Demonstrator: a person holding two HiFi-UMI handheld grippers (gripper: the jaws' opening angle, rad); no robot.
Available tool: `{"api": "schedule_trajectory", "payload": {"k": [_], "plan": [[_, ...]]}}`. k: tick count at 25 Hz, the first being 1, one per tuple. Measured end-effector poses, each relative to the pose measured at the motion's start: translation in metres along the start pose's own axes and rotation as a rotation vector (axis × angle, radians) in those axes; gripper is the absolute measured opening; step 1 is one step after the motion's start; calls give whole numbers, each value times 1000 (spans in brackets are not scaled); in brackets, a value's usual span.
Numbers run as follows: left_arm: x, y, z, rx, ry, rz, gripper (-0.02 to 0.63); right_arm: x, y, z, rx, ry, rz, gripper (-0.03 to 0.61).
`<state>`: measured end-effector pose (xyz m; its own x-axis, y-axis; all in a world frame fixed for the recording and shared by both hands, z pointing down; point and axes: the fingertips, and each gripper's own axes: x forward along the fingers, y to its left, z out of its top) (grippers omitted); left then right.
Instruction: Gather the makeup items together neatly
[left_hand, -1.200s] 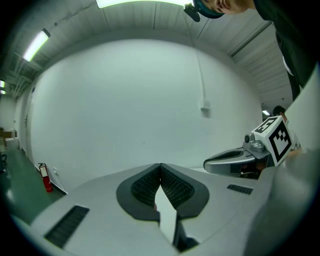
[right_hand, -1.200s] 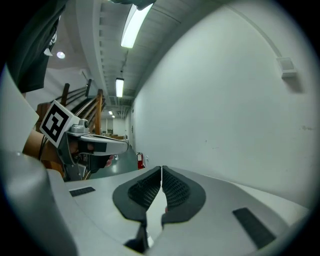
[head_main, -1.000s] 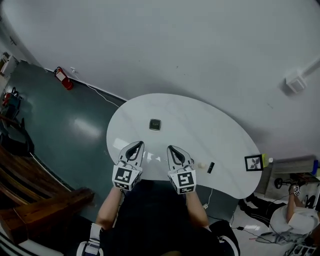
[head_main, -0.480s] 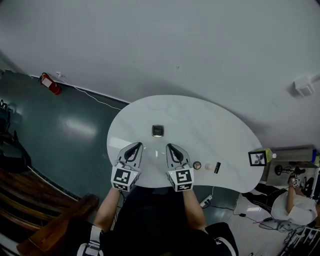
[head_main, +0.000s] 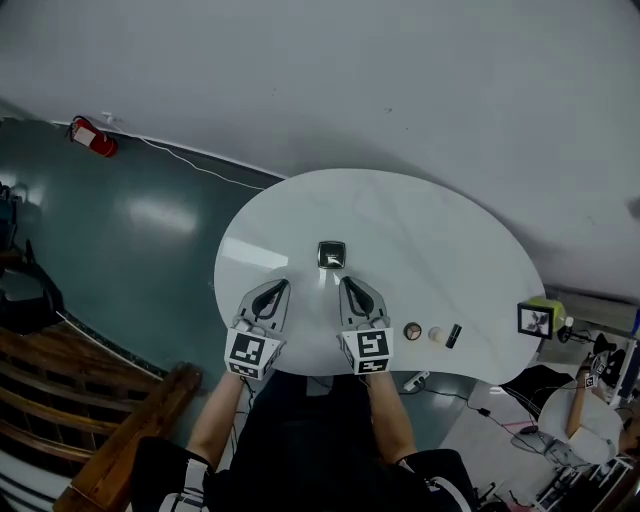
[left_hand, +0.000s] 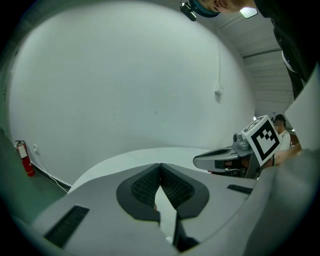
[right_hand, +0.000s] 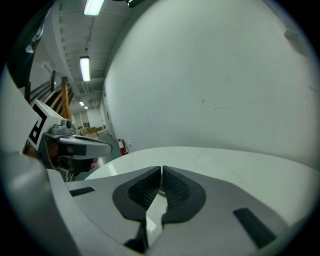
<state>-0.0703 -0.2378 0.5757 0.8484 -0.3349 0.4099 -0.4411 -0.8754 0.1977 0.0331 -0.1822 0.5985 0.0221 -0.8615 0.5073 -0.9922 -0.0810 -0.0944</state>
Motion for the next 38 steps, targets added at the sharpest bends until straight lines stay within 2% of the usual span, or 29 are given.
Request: {"api": "schedule_trajectory", "payload": {"k": [6, 15, 16, 17, 20, 22, 32, 38], "plan": [[19, 10, -28, -27, 38, -7, 17, 30, -10, -33, 37, 54, -2, 35], [28, 17, -34, -43, 66, -17, 17, 57, -15, -47, 74, 126, -56, 39], [29, 18, -34, -44, 67, -18, 17, 60, -15, -47, 76, 138, -58, 68], [29, 20, -33, -46, 66, -19, 17, 63, -13, -48, 79, 152, -55, 154], [30, 24, -35, -52, 62, -22, 17, 73, -13, -50, 96, 184, -72, 244], [30, 27, -36, -54, 65, -24, 17, 78, -14, -52, 111, 201, -100, 276], [30, 50, -41, -82, 71, 0, 17, 101, -13, -64, 120, 285, -137, 302], [33, 57, -43, -93, 74, 9, 17, 106, -13, -66, 121, 287, -140, 302]]}}
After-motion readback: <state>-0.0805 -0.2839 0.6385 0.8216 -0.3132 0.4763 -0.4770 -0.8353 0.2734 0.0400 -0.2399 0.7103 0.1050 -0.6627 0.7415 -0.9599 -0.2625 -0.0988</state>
